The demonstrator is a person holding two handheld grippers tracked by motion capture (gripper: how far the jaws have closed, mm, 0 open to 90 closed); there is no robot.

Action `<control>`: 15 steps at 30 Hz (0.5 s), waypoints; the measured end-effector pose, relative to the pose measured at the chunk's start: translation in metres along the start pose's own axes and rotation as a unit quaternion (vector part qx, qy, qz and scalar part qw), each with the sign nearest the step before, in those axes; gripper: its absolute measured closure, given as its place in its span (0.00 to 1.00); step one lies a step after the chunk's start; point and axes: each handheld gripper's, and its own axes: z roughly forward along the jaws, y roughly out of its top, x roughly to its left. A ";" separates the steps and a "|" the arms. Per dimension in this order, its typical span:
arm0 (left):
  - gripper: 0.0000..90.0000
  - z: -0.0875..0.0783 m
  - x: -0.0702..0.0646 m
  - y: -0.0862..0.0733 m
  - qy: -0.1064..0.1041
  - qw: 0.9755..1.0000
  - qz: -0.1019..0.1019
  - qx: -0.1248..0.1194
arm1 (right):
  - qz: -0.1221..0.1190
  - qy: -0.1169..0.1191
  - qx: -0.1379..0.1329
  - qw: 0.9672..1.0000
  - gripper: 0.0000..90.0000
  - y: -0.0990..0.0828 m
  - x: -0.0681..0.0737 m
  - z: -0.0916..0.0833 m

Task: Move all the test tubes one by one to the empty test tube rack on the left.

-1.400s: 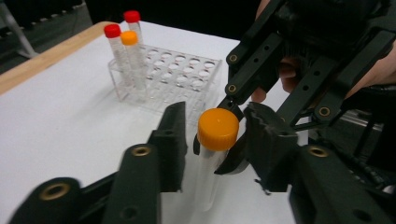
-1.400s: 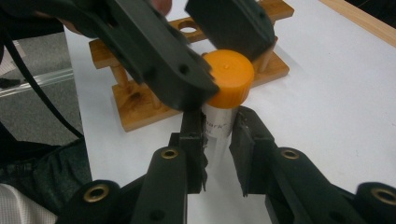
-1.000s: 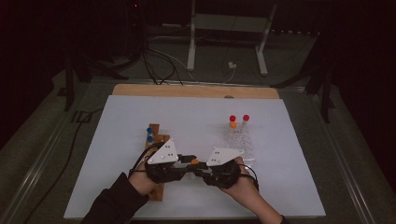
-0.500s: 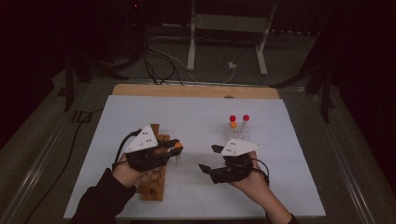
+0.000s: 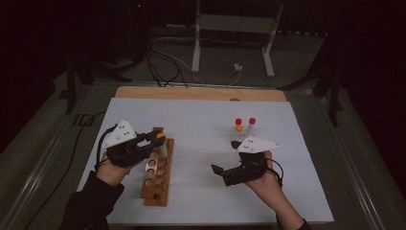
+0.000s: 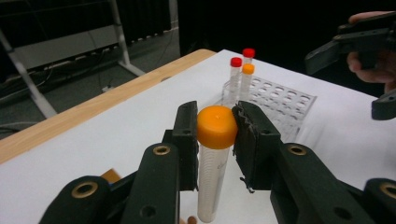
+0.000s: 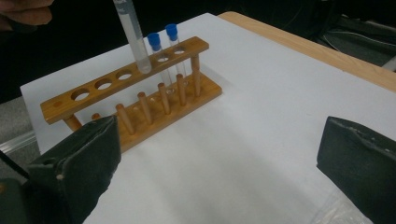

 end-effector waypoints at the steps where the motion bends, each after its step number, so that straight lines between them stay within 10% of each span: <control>1: 0.80 -0.001 0.002 -0.001 0.005 1.000 -0.002 -0.002 | -0.001 0.002 -0.001 1.000 0.00 0.000 -0.001 0.000; 15: 0.80 -0.004 0.020 -0.016 0.041 0.999 -0.024 0.015 | -0.002 -0.005 -0.008 1.000 0.00 0.000 -0.003 -0.004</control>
